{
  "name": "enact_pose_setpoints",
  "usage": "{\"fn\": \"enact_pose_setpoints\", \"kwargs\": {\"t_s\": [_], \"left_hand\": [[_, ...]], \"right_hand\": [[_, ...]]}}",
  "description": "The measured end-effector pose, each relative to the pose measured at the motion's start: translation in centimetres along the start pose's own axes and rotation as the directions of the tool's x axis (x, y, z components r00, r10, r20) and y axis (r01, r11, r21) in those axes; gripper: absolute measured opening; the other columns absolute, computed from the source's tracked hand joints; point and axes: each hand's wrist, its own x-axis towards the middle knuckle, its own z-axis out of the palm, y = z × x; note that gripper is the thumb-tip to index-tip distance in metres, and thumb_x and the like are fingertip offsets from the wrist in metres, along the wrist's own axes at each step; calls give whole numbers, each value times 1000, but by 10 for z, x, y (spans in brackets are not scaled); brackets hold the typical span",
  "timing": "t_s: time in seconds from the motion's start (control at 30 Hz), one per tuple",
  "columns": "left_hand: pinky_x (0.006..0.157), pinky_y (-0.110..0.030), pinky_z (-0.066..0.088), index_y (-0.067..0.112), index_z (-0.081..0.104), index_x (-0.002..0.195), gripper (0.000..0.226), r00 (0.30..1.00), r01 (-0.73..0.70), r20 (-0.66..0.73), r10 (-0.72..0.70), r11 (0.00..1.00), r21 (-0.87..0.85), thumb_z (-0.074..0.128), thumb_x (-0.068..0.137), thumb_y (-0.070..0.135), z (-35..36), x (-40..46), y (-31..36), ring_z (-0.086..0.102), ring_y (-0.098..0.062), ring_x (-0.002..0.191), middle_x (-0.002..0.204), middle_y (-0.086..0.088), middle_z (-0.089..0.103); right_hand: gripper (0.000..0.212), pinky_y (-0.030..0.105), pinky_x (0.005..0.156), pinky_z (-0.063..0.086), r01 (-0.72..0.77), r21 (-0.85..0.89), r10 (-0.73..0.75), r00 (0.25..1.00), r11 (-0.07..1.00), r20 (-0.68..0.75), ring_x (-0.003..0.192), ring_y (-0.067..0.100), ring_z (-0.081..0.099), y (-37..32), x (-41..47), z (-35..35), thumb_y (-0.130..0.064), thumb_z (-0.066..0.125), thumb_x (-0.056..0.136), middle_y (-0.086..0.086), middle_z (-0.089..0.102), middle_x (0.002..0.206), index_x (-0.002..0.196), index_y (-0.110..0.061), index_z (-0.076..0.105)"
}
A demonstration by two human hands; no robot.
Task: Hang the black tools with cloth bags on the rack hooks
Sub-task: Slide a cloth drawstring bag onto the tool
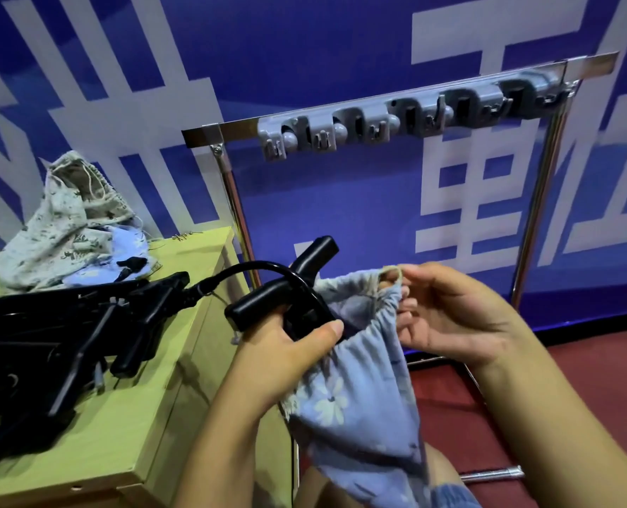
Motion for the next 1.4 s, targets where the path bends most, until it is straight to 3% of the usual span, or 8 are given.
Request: {"fn": "enact_pose_setpoints", "kwargs": {"t_s": [0.17,0.33,0.57,0.97,1.1,1.2,1.3,1.4], "left_hand": [[85,-44,54,27,69,81,43,1000,16,-6,-16,999,-43,71,48,55,-3,2,-6,69,-14,86,86,6,74],[60,-14,45,25,64,78,17,993,70,-97,-69,998,6,79,71,31,-2,-2,-6,63,-2,68,67,14,68],[74,-29,51,30,70,80,25,998,57,-36,-59,996,-68,81,61,42,-6,0,-7,68,-7,78,76,15,73],[63,-20,53,8,67,95,79,998,52,-3,-60,883,-466,91,23,30,-44,11,-32,69,-15,77,84,-2,74],[49,-14,43,10,65,77,40,998,-18,-57,-6,915,-404,83,45,28,-52,10,-27,56,-3,51,59,8,65],[41,-11,41,8,70,69,36,1000,-3,-14,-5,875,-485,91,40,12,-64,4,-25,50,-3,41,52,4,60],[52,-13,42,9,72,105,63,978,68,187,95,702,-708,89,45,19,-82,5,-32,45,-5,44,61,2,58],[91,-28,31,-5,29,142,52,992,30,87,87,515,-857,25,91,3,-95,-3,-30,44,-13,68,76,-6,45]], "right_hand": [[30,29,67,48,116,-89,-134,964,989,-230,60,11,53,-3,-6,-9,-22,89,51,1,57,67,67,-14,65],[25,20,58,49,125,-691,-504,776,712,-379,62,10,45,-2,-10,-10,-30,76,57,4,49,68,56,-18,54],[39,27,52,49,116,6,-113,975,993,-193,50,10,53,-2,-12,-8,-15,94,39,2,61,65,66,-10,65],[16,21,60,39,141,79,-135,988,987,-73,60,2,57,-18,-18,-22,-21,81,64,-7,69,79,76,-16,71],[47,16,39,33,310,193,-292,949,931,-117,48,1,54,-16,-15,-30,9,78,48,3,70,114,92,-8,74],[45,19,47,43,276,307,-283,959,911,-20,59,11,60,-12,-11,-48,12,46,85,9,56,134,125,-4,58],[39,23,53,41,354,291,-345,935,889,-83,79,19,66,-14,-18,-63,-2,30,99,11,47,141,133,-3,49],[41,22,48,42,393,392,-414,910,832,-35,70,18,68,-13,-17,-60,-12,56,91,7,45,141,131,-2,51]]}}
